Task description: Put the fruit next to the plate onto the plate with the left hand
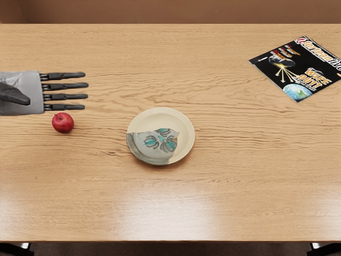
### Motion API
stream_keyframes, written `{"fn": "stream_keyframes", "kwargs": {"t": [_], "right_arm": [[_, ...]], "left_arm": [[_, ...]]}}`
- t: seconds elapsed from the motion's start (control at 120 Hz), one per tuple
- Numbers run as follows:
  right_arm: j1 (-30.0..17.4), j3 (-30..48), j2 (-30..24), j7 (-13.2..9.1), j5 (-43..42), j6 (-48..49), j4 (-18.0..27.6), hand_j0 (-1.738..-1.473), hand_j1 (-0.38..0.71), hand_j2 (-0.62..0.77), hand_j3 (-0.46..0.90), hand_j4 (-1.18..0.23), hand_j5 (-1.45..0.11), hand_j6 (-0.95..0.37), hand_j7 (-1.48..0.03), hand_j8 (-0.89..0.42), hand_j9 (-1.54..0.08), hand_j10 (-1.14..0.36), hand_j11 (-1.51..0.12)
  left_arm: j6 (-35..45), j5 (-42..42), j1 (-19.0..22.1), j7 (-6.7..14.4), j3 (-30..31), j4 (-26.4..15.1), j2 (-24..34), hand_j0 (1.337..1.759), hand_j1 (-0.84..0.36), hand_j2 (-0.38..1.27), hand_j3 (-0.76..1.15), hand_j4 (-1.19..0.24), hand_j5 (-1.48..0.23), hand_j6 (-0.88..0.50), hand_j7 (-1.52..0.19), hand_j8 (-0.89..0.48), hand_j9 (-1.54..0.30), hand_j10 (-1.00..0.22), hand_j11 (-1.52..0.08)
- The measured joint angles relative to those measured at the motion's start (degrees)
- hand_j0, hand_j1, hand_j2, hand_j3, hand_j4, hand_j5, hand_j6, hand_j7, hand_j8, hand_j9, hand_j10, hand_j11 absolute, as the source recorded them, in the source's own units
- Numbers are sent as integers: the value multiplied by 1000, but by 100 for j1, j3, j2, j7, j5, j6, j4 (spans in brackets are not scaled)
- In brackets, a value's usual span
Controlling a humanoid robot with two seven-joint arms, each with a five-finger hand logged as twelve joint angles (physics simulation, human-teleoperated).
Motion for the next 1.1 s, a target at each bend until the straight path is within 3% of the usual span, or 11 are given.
{"fn": "stream_keyframes", "kwargs": {"t": [0.2, 0.283, 0.417, 0.533, 0.7, 0.817, 0.967, 1.1], "right_arm": [[-1, 9, 0, -2, 4, 2, 0, -1658, -349, 0, 0, 0, 0, 0, 0, 0, 0, 0, 0], [-1, 12, 0, -2, 6, 2, 0, -1658, -349, 0, 0, 0, 0, 0, 0, 0, 0, 0, 0], [-3, 14, 0, -3, 7, 3, 0, -1658, -349, 0, 0, 0, 0, 0, 0, 0, 0, 0, 0], [-5, 15, 0, -2, 8, 2, 0, -1658, -349, 0, 0, 0, 0, 0, 0, 0, 0, 0, 0], [-6, 18, 0, -2, 15, -5, -8, -1658, -349, 0, 0, 0, 0, 0, 0, 0, 0, 0, 0], [-7, 22, 0, -3, 16, -6, -16, -1658, -349, 0, 0, 0, 0, 0, 0, 0, 0, 0, 0], [-9, 23, 0, 1, 16, -7, -23, -1658, -349, 0, 0, 0, 0, 0, 0, 0, 0, 0, 0], [-9, 24, 0, 0, 16, -6, -31, -1658, -349, 0, 0, 0, 0, 1, 0, 0, 0, 0, 0]], "left_arm": [[0, 4, -5, 0, -43, -100, 25, 1658, 347, -2, 0, 8, 1, 9, 1, 8, 0, 6, 0], [-1, 31, -12, 0, -130, -101, 394, 1658, 347, -2, 0, 8, 1, 9, 1, 8, 0, 6, 0], [-1, 190, -22, 0, -267, -101, 280, 1658, 347, -2, 0, 8, 1, 9, 1, 8, 0, 6, 0], [0, 1534, -50, 0, -766, -102, -504, 1658, 341, -1, 0, 2, -6, 3, -6, 2, -6, 0, -6], [1, 3859, -42, 0, -1273, -117, -952, 1658, 334, 1, 0, -8, -15, -8, -15, -8, -15, -9, -16], [283, 5555, -15, 0, -1463, -441, -1131, 1658, 333, 2, 0, -12, -17, -12, -17, -13, -17, -13, -17], [340, 6276, 9, 0, -1540, -581, -1332, 1658, 340, 1, 0, -9, -10, -9, -10, -9, -10, -9, -9], [855, 7368, 99, 0, -1501, -624, -1554, 1658, 345, 1, 0, -6, -6, -7, -6, -7, -6, -6, -5]]}}
